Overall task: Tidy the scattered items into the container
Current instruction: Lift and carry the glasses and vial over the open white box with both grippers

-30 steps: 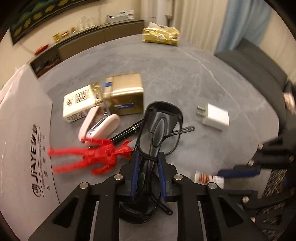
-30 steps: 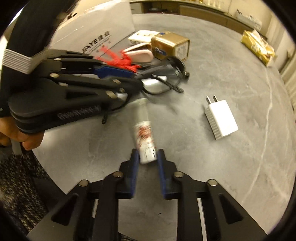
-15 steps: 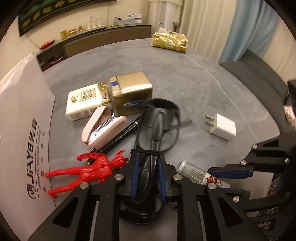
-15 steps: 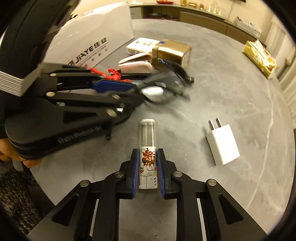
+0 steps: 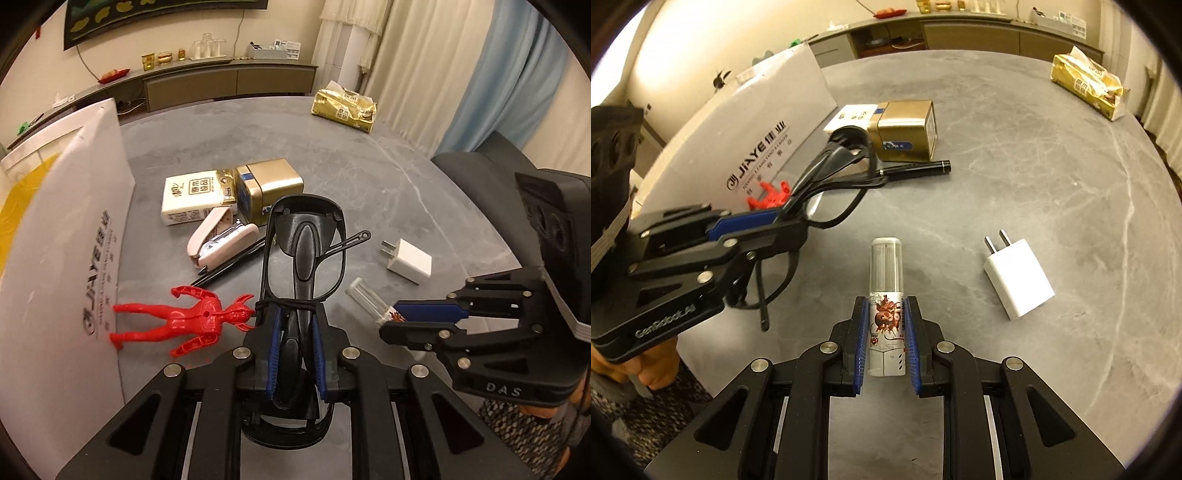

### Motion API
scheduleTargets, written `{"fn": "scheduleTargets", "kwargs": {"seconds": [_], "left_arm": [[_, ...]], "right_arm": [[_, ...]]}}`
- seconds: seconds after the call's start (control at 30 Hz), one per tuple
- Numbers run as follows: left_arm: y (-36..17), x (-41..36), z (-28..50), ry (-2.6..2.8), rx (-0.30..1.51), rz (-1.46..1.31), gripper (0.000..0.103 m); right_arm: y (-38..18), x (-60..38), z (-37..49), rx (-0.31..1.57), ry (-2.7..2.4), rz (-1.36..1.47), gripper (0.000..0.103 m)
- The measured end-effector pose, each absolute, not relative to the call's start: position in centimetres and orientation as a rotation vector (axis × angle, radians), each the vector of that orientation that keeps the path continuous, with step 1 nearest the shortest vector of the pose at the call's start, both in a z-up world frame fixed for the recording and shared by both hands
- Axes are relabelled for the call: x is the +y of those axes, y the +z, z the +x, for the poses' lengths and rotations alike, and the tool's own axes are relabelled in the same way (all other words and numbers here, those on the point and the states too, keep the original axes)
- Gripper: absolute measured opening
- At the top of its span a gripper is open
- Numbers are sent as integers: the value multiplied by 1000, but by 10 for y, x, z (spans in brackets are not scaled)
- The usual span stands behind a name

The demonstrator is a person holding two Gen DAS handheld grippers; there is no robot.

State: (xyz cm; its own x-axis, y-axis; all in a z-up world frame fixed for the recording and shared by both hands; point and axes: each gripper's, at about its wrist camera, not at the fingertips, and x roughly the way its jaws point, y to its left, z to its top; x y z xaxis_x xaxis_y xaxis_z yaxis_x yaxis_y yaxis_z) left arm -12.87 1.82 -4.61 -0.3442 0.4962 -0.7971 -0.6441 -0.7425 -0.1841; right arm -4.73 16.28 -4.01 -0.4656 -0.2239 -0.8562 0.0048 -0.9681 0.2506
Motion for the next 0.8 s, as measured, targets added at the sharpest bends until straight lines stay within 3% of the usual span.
{"fn": "scheduleTargets", "kwargs": {"seconds": [0.8], "left_arm": [[9, -37, -78, 2225, 152, -1106, 16]], "right_arm": [[-18, 129, -13, -370, -2596, 1402, 20]]}}
